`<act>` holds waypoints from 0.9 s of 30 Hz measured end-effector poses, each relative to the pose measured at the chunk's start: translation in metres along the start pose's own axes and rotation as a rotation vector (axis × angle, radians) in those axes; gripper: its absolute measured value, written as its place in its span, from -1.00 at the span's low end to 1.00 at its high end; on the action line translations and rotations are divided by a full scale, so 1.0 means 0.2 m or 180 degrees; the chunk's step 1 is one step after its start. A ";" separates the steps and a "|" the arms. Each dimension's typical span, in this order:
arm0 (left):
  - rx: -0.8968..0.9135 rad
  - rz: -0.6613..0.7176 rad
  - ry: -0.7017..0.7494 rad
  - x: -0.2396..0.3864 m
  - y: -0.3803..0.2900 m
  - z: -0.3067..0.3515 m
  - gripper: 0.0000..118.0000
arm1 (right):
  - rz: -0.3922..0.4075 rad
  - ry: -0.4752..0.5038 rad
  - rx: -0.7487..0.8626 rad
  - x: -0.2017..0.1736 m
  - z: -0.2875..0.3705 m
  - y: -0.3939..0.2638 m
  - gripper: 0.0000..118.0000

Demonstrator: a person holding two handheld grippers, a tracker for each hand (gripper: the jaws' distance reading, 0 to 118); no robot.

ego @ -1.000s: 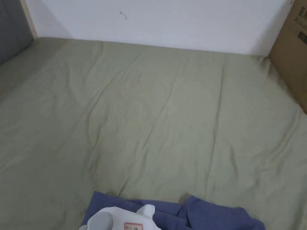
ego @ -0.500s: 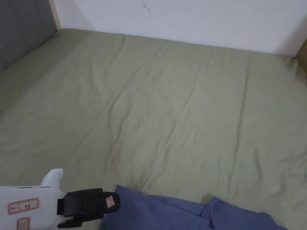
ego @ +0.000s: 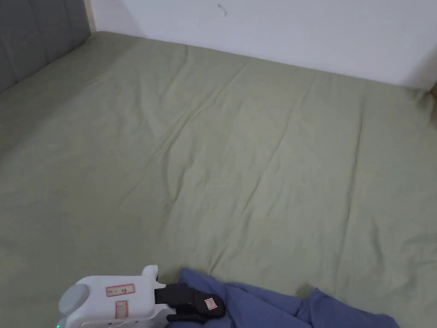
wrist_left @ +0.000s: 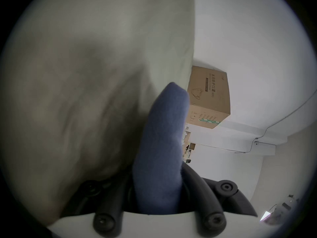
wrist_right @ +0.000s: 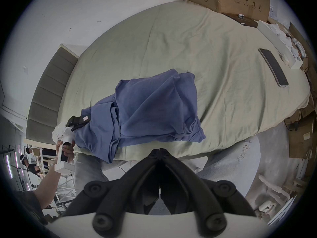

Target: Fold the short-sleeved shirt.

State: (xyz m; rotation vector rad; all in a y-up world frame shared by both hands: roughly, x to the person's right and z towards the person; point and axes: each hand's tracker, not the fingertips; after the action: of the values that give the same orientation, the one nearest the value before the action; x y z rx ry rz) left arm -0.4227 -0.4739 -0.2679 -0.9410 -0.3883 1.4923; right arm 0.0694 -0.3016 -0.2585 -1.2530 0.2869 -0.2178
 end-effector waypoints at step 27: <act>-0.0058 -0.0398 0.0763 0.59 -0.21 -0.42 -0.78 | -0.0203 0.0079 0.0097 0.15 -0.01 -0.06 -1.00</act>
State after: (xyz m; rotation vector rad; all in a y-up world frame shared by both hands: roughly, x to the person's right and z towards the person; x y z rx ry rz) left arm -0.3210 -0.3785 -0.3261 -1.0770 -0.2808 1.2480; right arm 0.0965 -0.3162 -0.2512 -1.2311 0.2643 -0.2916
